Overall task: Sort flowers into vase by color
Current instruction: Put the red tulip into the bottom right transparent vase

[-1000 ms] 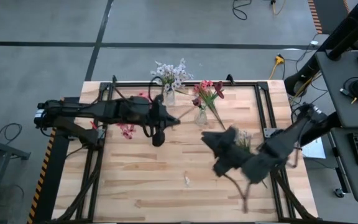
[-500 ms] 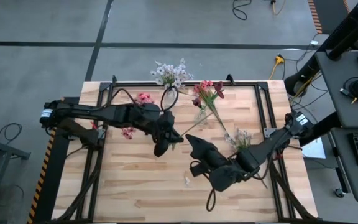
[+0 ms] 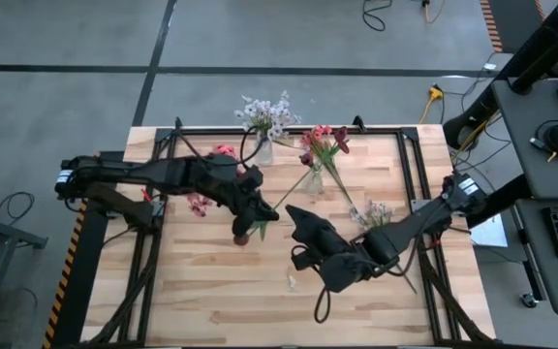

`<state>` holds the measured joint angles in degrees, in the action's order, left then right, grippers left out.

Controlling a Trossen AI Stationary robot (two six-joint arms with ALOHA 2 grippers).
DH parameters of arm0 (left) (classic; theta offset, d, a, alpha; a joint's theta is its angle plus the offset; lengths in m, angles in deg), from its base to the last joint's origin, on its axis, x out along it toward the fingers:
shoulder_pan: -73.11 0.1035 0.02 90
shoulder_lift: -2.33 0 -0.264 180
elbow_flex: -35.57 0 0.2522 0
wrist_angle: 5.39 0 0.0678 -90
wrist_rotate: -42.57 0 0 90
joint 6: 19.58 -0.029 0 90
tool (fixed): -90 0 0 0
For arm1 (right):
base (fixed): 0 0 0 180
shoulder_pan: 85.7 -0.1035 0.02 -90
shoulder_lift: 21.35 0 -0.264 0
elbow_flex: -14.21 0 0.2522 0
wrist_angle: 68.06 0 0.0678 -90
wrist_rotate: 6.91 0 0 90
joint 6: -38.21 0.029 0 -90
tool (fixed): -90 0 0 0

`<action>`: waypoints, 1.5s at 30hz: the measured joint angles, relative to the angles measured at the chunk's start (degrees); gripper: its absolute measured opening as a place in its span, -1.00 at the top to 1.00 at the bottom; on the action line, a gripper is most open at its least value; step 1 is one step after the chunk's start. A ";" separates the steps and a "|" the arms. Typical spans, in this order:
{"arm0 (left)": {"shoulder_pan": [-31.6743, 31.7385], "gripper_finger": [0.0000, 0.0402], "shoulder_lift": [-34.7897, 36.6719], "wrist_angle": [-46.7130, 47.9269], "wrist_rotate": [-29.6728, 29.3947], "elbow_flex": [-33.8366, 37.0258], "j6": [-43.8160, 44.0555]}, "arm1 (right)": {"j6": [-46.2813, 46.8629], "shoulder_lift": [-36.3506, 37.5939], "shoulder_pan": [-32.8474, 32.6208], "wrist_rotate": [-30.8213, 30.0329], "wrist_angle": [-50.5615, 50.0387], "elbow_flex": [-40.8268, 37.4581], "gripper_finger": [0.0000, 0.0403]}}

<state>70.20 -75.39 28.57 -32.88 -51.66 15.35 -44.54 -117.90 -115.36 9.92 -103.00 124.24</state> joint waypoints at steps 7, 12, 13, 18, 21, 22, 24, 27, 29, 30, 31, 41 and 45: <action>-1.11 0.96 -0.56 -1.14 0.04 0.00 1.22 | -0.31 -0.86 2.39 0.17 -0.03 -0.01 0.25; -1.07 0.96 -0.58 -1.99 0.03 0.00 1.22 | -0.34 -0.91 3.80 2.52 -0.02 0.00 0.47; -1.07 0.96 -0.56 -2.00 0.04 0.00 1.21 | -0.32 -0.97 4.03 3.01 -0.01 0.00 0.53; -1.08 0.96 -0.56 -1.69 0.04 0.00 1.15 | -0.33 -1.05 4.47 4.68 -0.02 -0.01 0.89; -1.08 0.96 -0.57 -1.69 0.07 0.00 0.57 | -0.27 -1.05 4.48 4.85 -0.12 -0.02 0.93; -1.08 0.95 -0.56 -1.69 0.07 0.00 -0.22 | -0.25 -1.05 4.48 4.88 -0.12 -0.02 0.93; -1.08 0.93 -0.56 -1.84 0.07 0.00 -1.91 | -0.23 -1.05 4.48 4.82 -0.10 -0.02 0.93; -1.08 0.84 -0.24 -2.20 0.09 0.00 -4.43 | -0.21 -1.04 4.48 4.30 -0.08 -0.02 0.94; -1.08 0.73 0.18 -2.28 0.09 0.00 -6.04 | -0.18 -0.87 4.48 4.26 -0.39 -0.02 0.94; -1.07 0.67 0.41 -2.37 0.12 0.00 -6.41 | -0.18 -0.81 4.48 4.24 -0.54 -0.02 0.94; -1.06 0.60 0.65 -2.37 0.24 0.00 -6.54 | -0.18 -0.74 4.48 4.15 -0.78 -0.02 0.94; -0.93 -0.05 5.02 -2.39 1.42 0.00 -7.93 | -2.38 0.66 4.48 -0.81 -1.28 -0.04 0.94; -0.95 -0.15 7.96 -1.48 1.45 -1.82 -11.57 | -3.36 1.63 4.76 -1.05 -0.84 0.05 0.94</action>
<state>69.25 -67.43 27.09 -31.42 -53.48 3.77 -47.90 -116.27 -110.60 8.88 -103.85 124.29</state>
